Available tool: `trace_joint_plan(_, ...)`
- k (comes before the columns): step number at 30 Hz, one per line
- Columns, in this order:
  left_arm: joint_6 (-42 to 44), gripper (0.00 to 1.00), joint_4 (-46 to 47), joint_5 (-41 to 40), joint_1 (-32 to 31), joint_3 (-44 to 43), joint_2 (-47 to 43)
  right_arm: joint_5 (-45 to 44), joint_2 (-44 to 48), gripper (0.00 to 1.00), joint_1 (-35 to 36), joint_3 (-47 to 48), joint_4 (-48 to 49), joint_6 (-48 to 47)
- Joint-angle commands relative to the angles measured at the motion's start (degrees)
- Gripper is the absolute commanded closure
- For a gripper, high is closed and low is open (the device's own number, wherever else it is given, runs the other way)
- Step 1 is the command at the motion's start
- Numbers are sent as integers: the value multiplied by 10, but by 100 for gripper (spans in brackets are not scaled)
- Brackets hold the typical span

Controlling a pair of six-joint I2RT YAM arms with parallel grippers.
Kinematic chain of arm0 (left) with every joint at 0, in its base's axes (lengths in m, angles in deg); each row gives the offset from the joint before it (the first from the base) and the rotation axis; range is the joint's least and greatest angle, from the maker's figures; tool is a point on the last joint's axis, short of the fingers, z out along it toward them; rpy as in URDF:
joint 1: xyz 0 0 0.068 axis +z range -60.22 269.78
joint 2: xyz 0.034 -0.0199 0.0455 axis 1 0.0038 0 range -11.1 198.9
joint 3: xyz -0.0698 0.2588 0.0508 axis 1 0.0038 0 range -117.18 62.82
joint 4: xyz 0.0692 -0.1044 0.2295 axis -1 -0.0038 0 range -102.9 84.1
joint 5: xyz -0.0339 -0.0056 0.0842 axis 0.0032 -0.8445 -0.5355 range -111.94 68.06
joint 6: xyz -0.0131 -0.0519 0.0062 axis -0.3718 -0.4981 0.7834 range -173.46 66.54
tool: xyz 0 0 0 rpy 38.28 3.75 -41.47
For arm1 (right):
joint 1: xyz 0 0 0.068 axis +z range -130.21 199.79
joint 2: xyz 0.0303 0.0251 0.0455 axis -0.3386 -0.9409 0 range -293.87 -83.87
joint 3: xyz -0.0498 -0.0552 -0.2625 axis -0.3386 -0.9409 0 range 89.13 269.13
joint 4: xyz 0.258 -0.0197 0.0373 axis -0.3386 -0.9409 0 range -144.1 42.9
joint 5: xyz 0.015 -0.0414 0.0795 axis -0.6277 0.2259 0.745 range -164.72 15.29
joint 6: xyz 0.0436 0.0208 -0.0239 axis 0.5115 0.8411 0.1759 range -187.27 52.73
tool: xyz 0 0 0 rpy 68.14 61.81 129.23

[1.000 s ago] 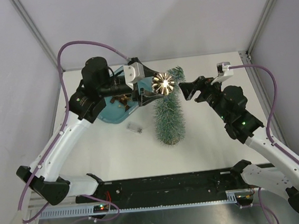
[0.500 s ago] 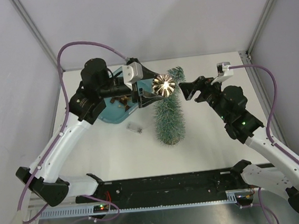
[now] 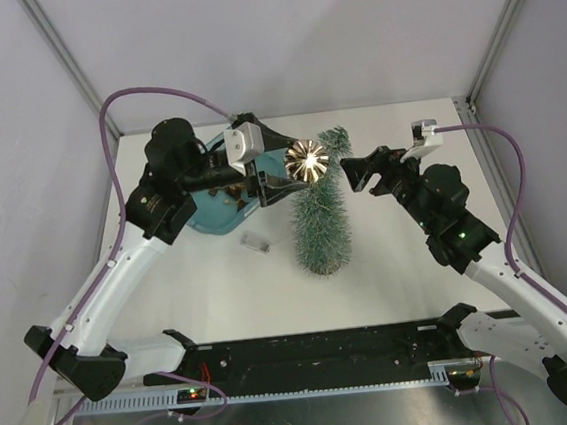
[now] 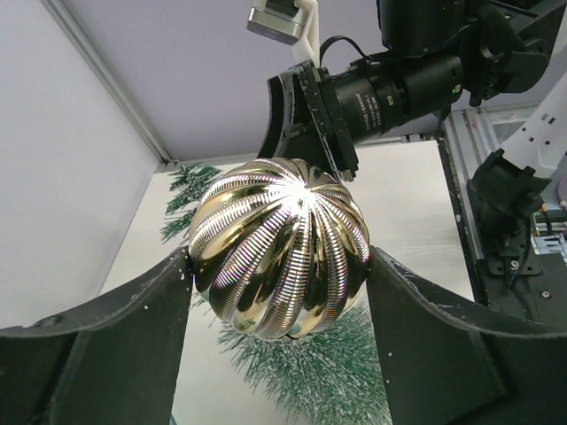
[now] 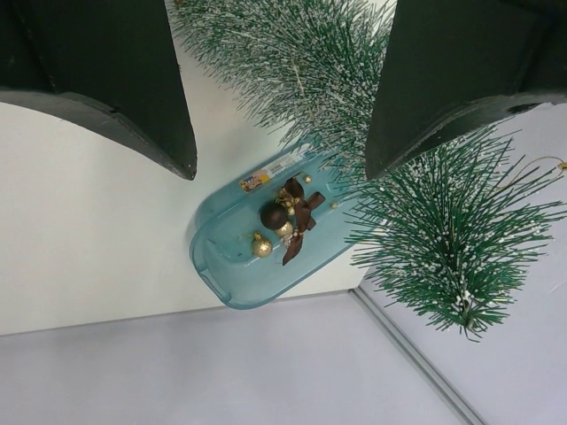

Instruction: Decorate the small christmas tree

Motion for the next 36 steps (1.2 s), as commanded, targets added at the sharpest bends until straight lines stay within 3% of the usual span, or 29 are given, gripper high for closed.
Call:
trace_joint_plan(1, -18, 87, 49, -17, -1, -6, 8, -8, 13, 19, -2, 2, 22, 5)
trace_joint_plan(20, -25, 90, 93, -88, 48, 36, -35, -1, 15, 20, -2, 1, 23, 0)
trace_joint_plan(36, -91, 86, 129, -20, 49, 56, -25, -4, 22, 20, -2, 0, 20, 0)
